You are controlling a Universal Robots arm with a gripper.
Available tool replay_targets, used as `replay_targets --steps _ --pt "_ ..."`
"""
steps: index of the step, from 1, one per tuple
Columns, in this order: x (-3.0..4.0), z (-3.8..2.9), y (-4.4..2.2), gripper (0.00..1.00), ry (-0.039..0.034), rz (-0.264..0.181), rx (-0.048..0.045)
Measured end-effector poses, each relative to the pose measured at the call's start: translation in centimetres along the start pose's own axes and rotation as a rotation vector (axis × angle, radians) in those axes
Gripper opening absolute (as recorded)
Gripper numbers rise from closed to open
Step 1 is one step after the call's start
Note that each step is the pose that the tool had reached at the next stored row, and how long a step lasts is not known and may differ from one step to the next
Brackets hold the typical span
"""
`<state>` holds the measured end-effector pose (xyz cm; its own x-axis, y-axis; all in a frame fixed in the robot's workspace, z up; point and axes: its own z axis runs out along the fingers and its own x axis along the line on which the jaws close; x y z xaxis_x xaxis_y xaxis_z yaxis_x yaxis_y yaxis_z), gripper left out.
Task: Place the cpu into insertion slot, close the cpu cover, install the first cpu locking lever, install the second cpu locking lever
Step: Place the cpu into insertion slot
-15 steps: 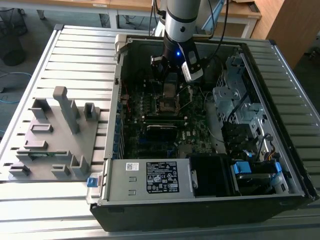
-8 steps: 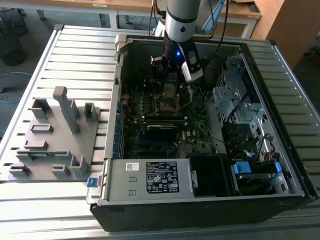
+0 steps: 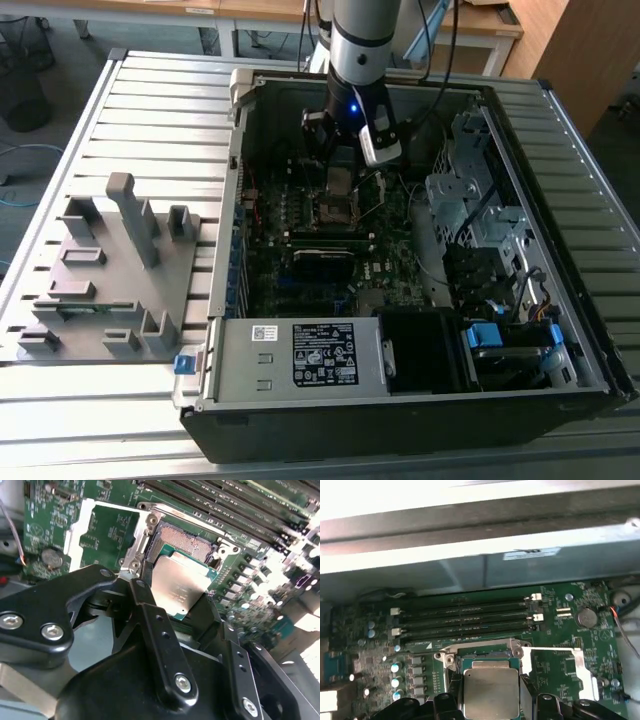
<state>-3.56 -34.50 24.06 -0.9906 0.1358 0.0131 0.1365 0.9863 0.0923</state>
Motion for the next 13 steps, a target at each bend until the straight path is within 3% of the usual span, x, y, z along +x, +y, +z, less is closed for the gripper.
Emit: replay_targets --steps 13 --pt "0.0 0.22 -0.02 0.54 -0.0218 0.236 -0.0032"
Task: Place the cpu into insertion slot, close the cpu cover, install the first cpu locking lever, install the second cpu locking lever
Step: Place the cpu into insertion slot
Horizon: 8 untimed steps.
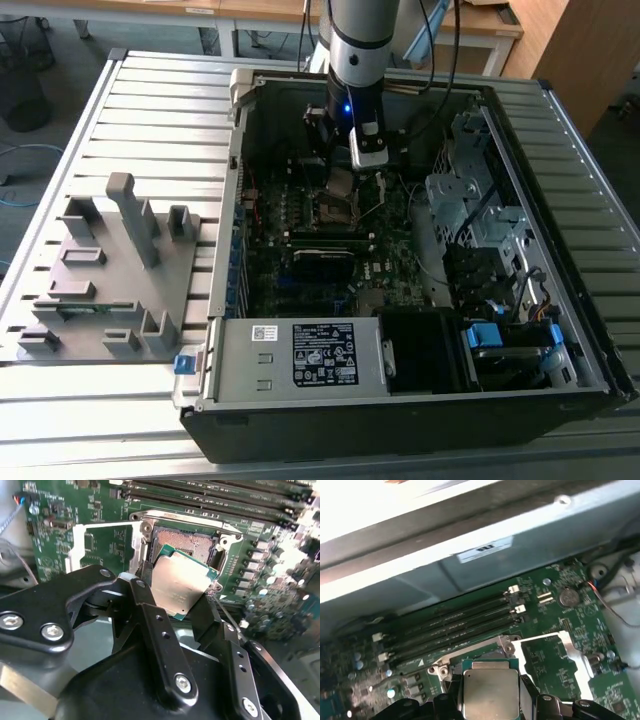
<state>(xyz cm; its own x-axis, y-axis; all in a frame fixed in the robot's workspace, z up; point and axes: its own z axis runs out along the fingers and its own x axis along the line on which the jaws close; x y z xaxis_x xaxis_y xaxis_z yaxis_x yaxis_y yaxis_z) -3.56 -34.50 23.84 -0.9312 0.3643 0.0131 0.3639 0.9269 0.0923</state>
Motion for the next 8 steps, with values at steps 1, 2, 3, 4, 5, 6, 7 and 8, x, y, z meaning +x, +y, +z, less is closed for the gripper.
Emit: replay_targets --steps 1,2,3,4,5,6,7,8 --pt "0.0 0.02 0.0 0.54 -0.0017 0.018 -0.0003" --pt "0.0 0.03 0.0 0.54 -0.0033 0.036 -0.0005" --pt "0.0 0.05 0.0 0.54 -0.005 0.054 -0.0007" --pt "0.0 0.07 -0.01 0.54 -0.0067 0.072 -0.0009" --pt "0.0 0.08 -0.01 0.54 -0.0083 0.089 -0.0011" --pt "0.0 0.1 -0.01 0.54 -0.01 0.108 -0.0013" --pt "0.0 0.11 -0.01 0.54 -0.0117 0.126 -0.0016" --pt "0.0 0.13 -0.01 0.54 -0.0133 0.144 -0.0018"
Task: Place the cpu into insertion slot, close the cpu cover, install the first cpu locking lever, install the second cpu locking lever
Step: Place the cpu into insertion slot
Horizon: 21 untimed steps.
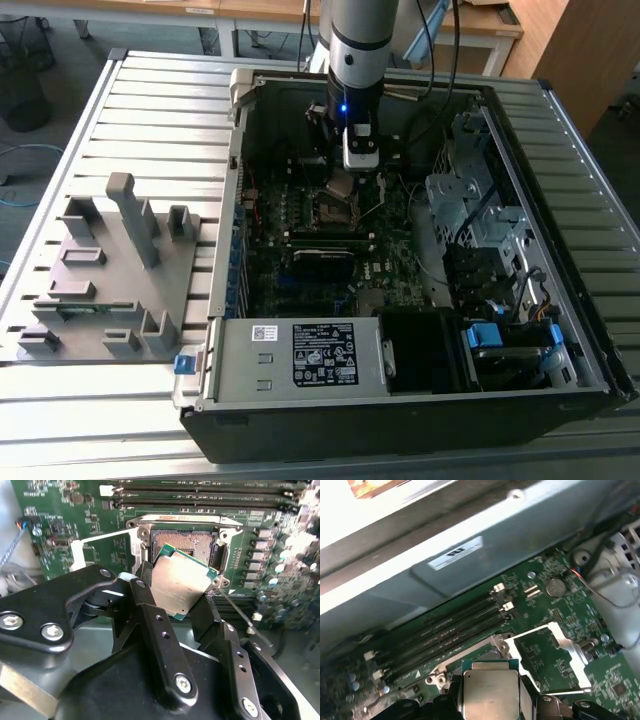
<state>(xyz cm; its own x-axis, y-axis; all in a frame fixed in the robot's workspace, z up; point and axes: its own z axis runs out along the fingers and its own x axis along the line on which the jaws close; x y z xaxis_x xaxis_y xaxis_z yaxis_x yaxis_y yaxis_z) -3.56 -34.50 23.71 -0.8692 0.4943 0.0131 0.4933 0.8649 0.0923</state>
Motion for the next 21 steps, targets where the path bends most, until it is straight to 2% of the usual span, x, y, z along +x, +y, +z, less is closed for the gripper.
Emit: replay_targets --steps 19,21 --pt "0.0 0.25 -0.03 0.54 -0.0319 0.344 -0.0045" --pt "-0.01 0.25 -0.03 0.54 -0.0333 0.36 -0.0048"
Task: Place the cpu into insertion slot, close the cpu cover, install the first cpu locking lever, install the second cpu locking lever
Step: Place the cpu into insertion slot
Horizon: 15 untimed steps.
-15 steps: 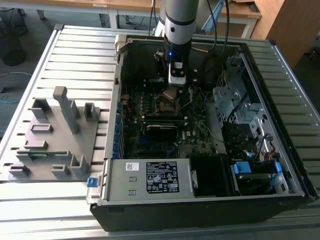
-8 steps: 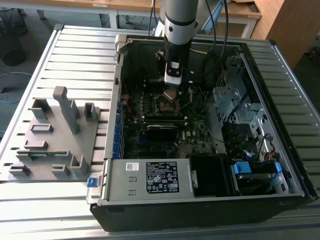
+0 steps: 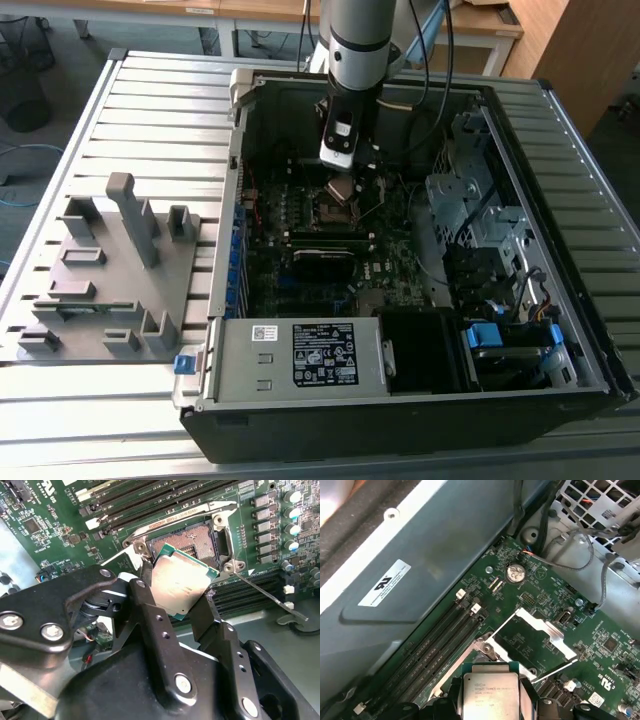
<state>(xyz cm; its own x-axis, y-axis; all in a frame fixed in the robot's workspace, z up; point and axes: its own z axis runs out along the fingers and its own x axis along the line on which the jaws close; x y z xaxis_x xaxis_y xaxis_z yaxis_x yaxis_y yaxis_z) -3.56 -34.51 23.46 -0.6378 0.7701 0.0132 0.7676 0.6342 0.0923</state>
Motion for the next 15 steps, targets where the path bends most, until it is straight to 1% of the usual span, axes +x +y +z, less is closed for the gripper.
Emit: replay_targets --steps 4,6,9,15 --pt "0.01 0.0 0.0 0.54 -0.0002 0.001 0.0" --pt "0.01 0.02 0.0 0.54 -0.0015 0.014 -0.0002" --pt "0.02 0.04 -0.01 0.54 -0.0057 0.06 -0.0008" --pt "0.01 0.11 -0.02 0.54 -0.0158 0.169 -0.0023"
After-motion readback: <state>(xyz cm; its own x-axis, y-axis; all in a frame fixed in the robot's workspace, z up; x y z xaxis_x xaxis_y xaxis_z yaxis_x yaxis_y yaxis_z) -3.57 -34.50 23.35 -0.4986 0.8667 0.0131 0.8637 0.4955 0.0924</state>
